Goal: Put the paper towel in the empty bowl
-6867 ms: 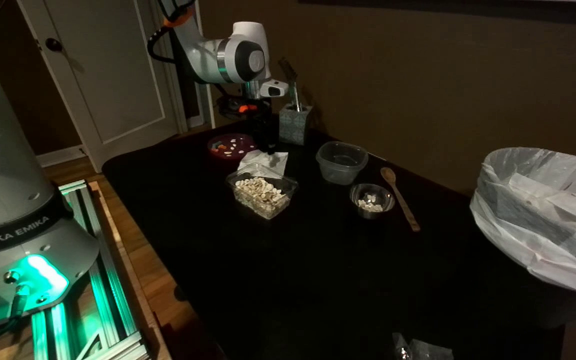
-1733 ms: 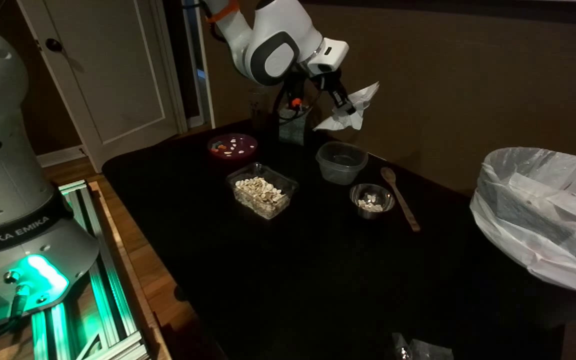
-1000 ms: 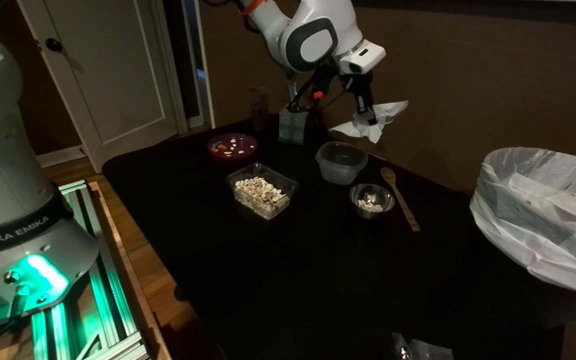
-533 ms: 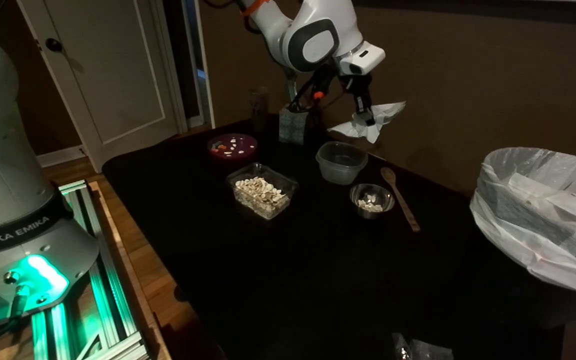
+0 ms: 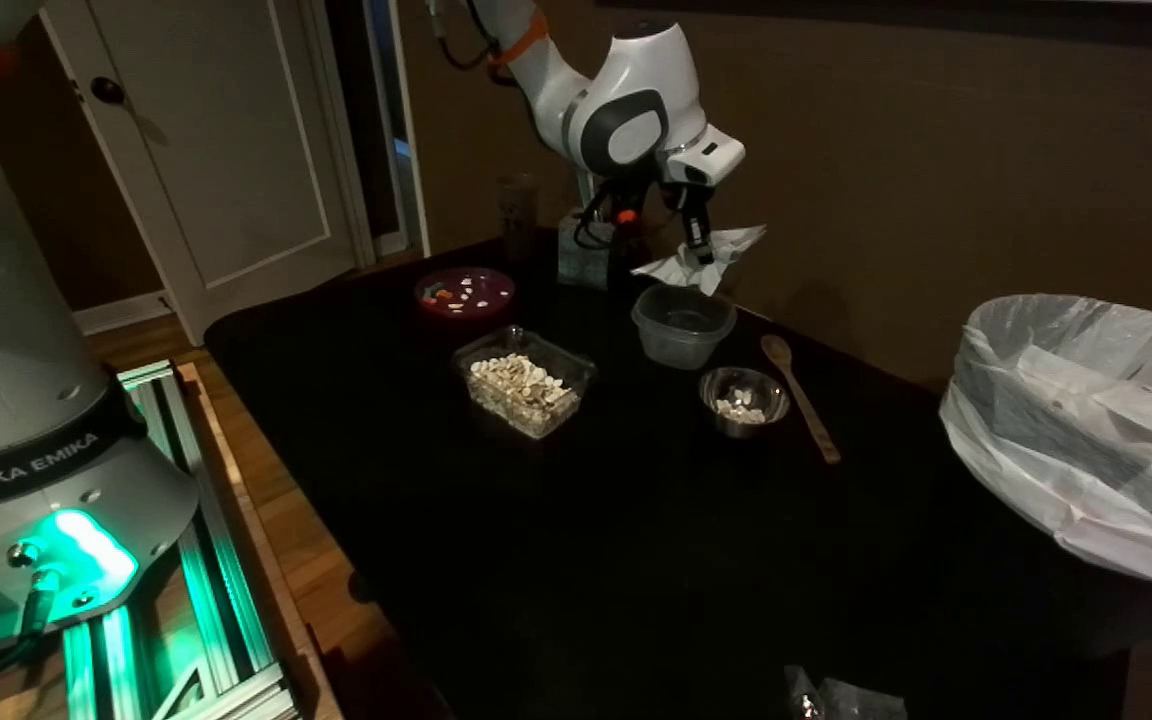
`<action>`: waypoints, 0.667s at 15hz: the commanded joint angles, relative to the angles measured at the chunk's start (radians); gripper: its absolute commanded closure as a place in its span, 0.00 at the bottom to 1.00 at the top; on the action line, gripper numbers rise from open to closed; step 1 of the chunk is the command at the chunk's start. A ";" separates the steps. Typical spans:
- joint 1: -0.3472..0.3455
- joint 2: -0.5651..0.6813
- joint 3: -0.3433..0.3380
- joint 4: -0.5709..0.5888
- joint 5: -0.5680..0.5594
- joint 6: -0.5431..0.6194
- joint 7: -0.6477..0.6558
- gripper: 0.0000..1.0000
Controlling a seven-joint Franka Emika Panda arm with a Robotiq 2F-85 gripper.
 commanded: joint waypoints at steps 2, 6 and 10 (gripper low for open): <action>0.049 0.154 -0.100 0.140 -0.058 -0.064 0.092 0.99; 0.031 0.215 -0.103 0.214 -0.130 -0.244 0.114 0.99; -0.023 0.243 -0.024 0.273 -0.154 -0.379 0.072 0.99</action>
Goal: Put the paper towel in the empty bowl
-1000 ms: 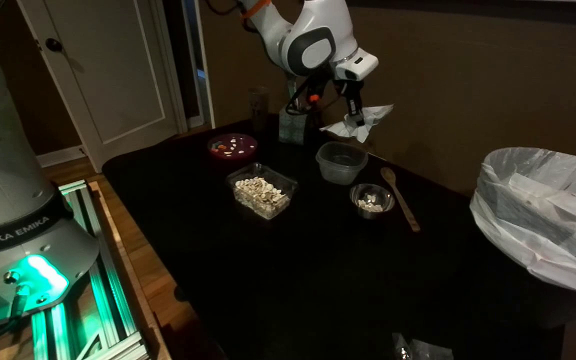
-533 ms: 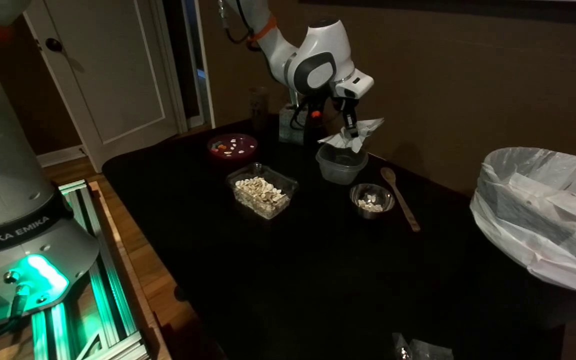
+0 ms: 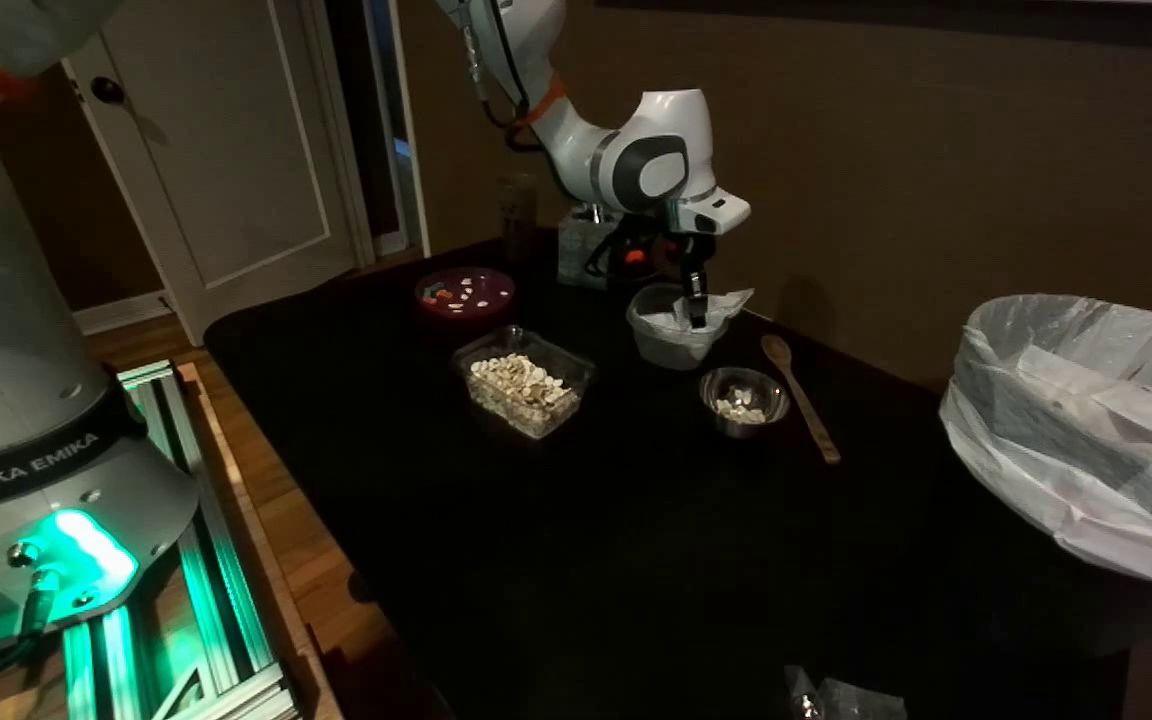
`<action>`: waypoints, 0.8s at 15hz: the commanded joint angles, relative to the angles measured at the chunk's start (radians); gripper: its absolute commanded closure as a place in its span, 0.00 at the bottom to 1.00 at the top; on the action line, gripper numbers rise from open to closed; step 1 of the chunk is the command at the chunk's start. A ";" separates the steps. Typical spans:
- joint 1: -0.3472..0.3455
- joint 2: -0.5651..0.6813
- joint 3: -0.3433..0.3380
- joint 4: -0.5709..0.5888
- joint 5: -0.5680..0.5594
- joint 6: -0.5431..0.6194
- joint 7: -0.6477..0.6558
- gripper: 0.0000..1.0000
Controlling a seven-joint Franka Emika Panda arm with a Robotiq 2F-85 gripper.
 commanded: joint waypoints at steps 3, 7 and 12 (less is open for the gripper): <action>-0.057 0.067 0.068 0.117 -0.060 -0.174 0.002 0.99; -0.072 0.077 0.080 0.149 -0.098 -0.271 -0.011 0.99; -0.073 0.006 0.090 0.102 -0.121 -0.281 -0.038 0.50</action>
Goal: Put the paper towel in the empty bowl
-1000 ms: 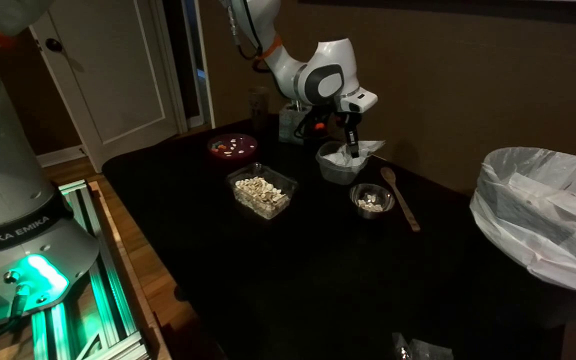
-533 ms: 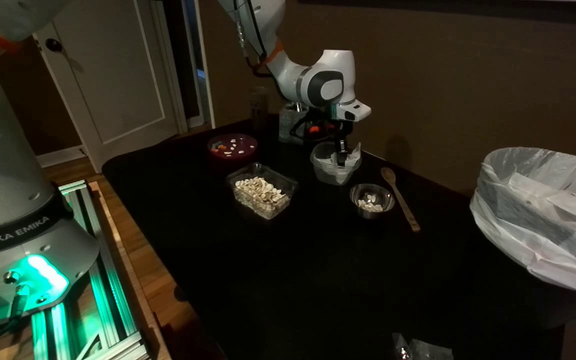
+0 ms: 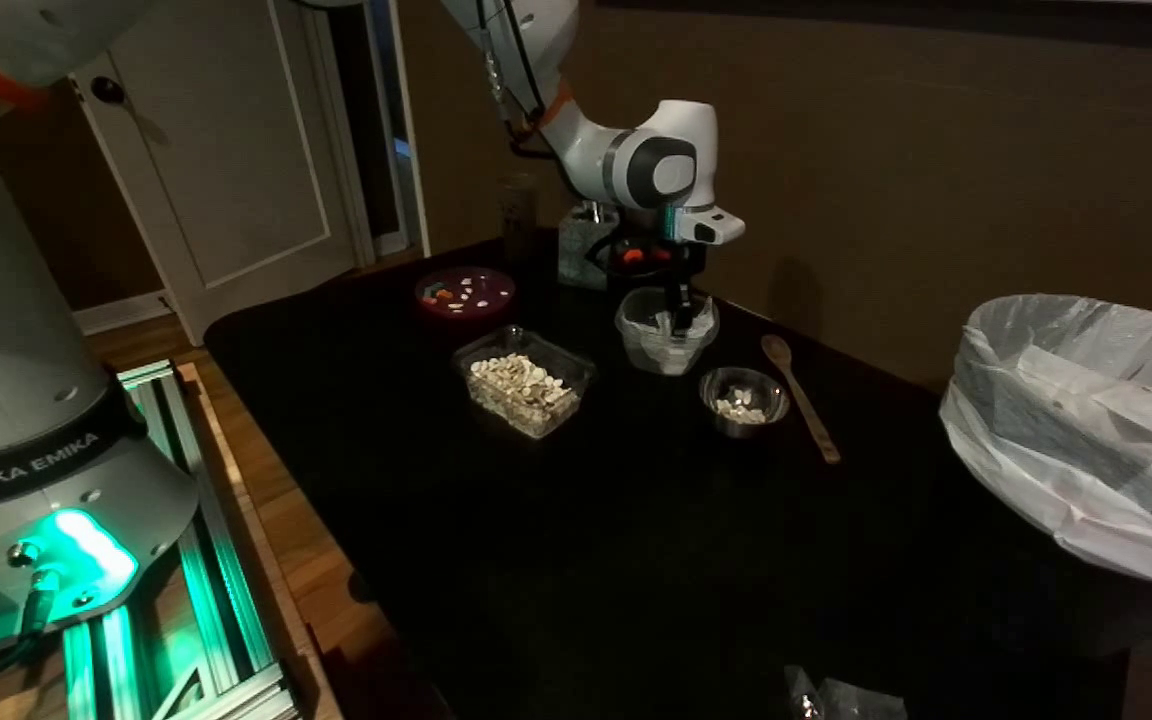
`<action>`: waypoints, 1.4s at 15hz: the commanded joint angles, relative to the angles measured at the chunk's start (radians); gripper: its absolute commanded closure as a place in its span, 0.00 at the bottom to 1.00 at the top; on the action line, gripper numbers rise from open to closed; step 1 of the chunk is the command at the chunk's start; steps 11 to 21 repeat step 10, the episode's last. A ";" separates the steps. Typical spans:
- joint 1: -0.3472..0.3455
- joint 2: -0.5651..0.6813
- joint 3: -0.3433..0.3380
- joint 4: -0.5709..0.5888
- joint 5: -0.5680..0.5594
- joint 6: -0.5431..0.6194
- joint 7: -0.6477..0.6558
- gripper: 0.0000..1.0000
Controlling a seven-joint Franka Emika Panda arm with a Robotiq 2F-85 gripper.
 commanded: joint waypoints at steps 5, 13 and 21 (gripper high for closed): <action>-0.014 -0.218 0.039 -0.173 -0.052 0.042 -0.099 0.12; -0.036 -0.262 0.067 -0.179 -0.041 0.118 -0.171 0.01; -0.036 -0.262 0.067 -0.179 -0.041 0.118 -0.171 0.01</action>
